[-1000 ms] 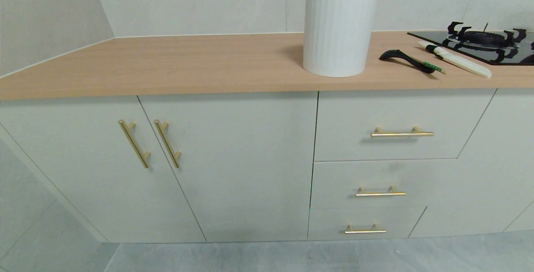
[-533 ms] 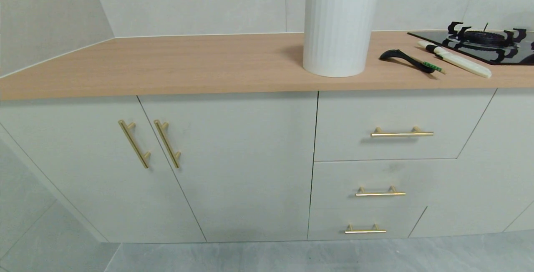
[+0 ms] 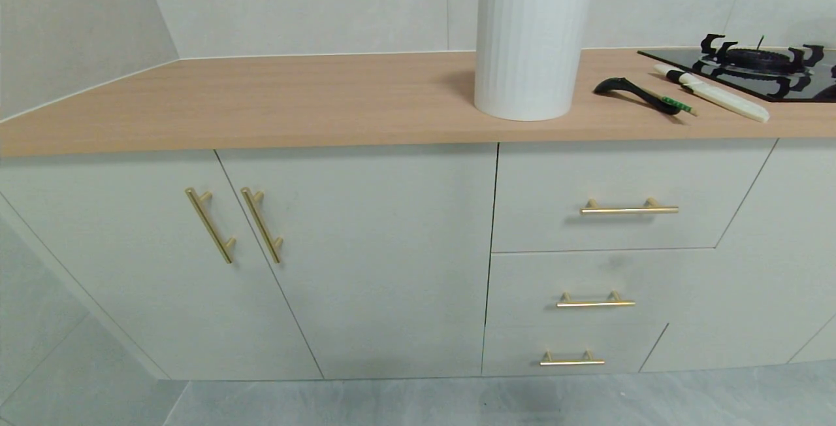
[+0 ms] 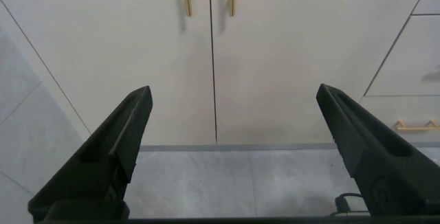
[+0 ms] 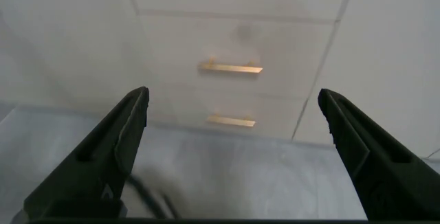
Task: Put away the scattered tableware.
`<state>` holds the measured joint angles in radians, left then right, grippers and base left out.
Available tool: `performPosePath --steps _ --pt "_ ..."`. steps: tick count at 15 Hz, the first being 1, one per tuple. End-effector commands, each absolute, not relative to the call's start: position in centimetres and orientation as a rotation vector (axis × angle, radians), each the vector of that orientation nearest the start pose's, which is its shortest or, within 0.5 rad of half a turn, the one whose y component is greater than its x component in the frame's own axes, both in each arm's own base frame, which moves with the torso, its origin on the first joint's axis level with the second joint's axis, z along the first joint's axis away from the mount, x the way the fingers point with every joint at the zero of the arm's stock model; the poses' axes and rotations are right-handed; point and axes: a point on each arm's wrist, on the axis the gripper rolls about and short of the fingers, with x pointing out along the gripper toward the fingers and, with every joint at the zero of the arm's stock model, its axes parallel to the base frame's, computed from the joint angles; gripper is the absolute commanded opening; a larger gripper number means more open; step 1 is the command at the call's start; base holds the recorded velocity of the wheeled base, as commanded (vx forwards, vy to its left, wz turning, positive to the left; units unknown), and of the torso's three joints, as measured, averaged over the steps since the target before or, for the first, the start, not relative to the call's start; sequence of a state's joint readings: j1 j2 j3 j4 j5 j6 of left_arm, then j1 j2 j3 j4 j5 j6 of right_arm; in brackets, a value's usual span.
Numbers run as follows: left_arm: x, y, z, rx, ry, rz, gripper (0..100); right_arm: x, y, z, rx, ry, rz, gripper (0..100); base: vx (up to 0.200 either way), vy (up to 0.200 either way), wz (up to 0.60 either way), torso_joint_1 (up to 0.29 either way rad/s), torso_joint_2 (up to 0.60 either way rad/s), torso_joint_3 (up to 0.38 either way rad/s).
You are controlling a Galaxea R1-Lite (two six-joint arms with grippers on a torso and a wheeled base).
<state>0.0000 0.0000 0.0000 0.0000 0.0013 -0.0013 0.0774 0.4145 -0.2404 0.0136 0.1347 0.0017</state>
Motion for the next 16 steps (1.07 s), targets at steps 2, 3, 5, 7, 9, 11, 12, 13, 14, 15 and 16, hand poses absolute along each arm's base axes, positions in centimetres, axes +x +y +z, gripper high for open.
performPosePath --steps 2,3,5,7,9,11,12,13,14,15,16 --pt "-2.3 0.0 7.5 -0.002 0.000 0.002 100 8.2 1.3 17.6 0.008 0.374 0.263 100 0.000 0.000 0.00 0.000 0.00 0.000" --pt "-2.3 0.0 7.5 -0.002 0.000 0.002 100 9.8 1.5 17.9 0.008 0.393 0.260 100 0.000 0.000 0.00 0.000 0.00 0.000" --pt "-2.3 0.0 7.5 -0.002 0.000 0.002 100 13.0 1.9 18.1 0.008 0.451 0.260 100 0.000 0.000 0.00 0.000 0.00 0.000" --pt "-2.3 0.0 7.5 -0.002 0.000 0.002 100 16.9 2.4 17.7 0.008 0.508 0.261 100 0.000 0.000 0.00 0.000 0.00 0.000" --pt "-2.3 0.0 7.5 -0.002 0.000 0.002 100 20.5 2.8 16.3 0.008 0.554 0.258 100 0.000 0.000 0.00 0.000 0.00 0.000" --pt "-2.3 0.0 7.5 -0.002 0.000 0.002 100 22.7 3.4 14.2 0.001 0.585 0.268 100 0.000 0.000 0.00 0.000 0.00 0.000" --pt "-2.3 0.0 7.5 -0.002 0.000 0.002 100 23.6 3.6 12.9 -0.003 0.600 0.262 100 0.000 0.000 0.00 0.000 0.00 0.000" --pt "-2.3 0.0 7.5 -0.002 0.000 0.002 100 24.1 3.7 11.9 -0.006 0.618 0.257 100 0.000 0.000 0.00 0.000 0.00 0.000" --pt "-2.3 0.0 7.5 -0.002 0.000 0.002 100 24.7 3.8 11.3 -0.004 0.626 0.257 100 0.000 0.000 0.00 0.000 0.00 0.000" --pt "-2.3 0.0 7.5 -0.002 0.000 0.002 100 25.2 3.8 10.7 -0.006 0.629 0.252 100 0.000 0.000 0.00 0.000 0.00 0.000" --pt "-2.3 0.0 7.5 -0.002 0.000 0.002 100 25.4 3.8 10.4 -0.009 0.632 0.248 100 0.000 0.000 0.00 0.000 0.00 0.000"
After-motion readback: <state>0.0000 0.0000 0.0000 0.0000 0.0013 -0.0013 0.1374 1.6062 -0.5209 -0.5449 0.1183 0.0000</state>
